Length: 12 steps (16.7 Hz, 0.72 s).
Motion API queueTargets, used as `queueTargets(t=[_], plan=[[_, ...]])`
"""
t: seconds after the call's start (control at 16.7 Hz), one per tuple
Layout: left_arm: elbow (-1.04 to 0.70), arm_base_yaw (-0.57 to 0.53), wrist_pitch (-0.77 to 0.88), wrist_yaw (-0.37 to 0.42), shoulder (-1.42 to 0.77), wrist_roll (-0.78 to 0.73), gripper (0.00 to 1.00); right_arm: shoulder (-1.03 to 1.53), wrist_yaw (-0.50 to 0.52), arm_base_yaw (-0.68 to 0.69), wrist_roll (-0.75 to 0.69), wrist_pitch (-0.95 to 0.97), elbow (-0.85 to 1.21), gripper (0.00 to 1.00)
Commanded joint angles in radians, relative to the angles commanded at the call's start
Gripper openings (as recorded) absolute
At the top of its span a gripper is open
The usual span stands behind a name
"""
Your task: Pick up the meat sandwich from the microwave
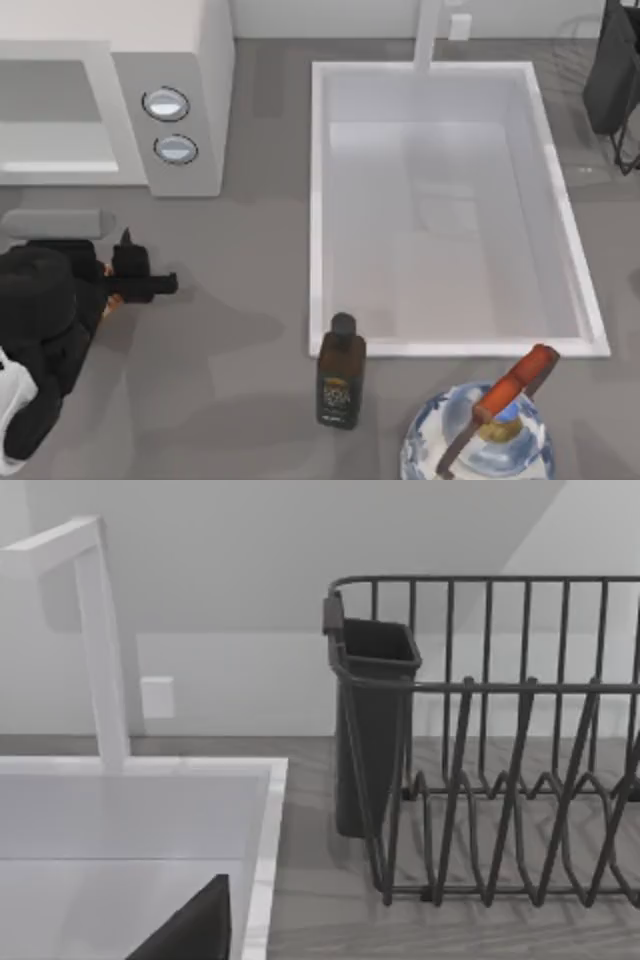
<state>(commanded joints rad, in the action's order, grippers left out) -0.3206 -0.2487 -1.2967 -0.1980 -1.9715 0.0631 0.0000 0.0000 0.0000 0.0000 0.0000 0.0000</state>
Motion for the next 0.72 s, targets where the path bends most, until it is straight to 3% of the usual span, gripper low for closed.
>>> queueTargets(t=[0.36, 0.72], plan=[[0.000, 0.000, 0.000, 0.000, 0.000, 0.000, 0.98, 0.000, 0.000, 0.000, 0.000, 0.000, 0.000, 1.00], [0.000, 0.000, 0.000, 0.000, 0.000, 0.000, 1.00, 0.000, 0.000, 0.000, 0.000, 0.000, 0.000, 1.00]])
